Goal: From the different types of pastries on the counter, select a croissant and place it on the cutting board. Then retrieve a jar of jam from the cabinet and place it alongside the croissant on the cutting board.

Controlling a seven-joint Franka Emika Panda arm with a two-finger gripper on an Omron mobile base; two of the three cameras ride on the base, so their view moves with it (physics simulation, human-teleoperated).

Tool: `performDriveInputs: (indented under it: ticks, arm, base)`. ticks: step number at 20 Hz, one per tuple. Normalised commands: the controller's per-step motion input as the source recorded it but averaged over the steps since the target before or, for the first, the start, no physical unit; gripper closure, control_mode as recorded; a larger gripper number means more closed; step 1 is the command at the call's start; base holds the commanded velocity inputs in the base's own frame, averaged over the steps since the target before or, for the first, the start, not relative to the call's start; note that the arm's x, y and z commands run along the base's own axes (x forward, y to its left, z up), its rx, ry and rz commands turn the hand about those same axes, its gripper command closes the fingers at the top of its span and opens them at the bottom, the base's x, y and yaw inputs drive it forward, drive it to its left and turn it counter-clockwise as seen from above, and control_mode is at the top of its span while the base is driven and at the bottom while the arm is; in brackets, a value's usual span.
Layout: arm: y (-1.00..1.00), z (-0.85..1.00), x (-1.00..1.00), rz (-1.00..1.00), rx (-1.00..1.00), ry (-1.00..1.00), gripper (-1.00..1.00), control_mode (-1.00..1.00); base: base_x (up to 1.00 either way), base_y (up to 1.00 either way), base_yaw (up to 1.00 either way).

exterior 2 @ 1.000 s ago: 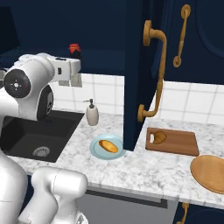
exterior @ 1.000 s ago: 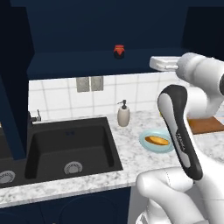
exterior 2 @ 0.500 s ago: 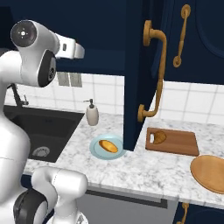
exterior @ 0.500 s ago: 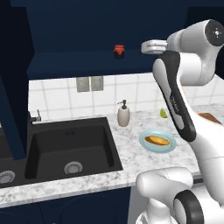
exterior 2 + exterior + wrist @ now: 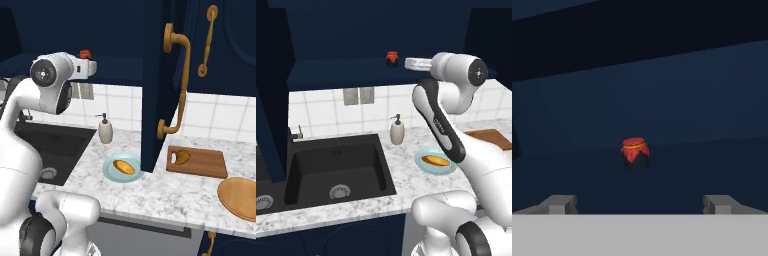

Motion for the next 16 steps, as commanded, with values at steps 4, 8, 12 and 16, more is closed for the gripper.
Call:
performDriveInputs:
  ticks: [4,8,12,16]
  arm:
    - [0.0,0.11,0.9,0.0,0.05,0.09,-1.0,-1.0]
    - [0.24,0.16,0.65,0.0,0.0,0.21,-1.0,-1.0]
    - [0.32,0.01,0.49,0.0,0.0,0.15,-1.0,-1.0]
    - [0.11,-0.06,0.35,0.03,-0.05,0.11,-1.0,-1.0]
  base:
    - [0.0,0.0,0.0]
    - [0.0,0.0,0.0]
    - [0.0,0.0,0.0]
    - [0.0,0.0,0.0]
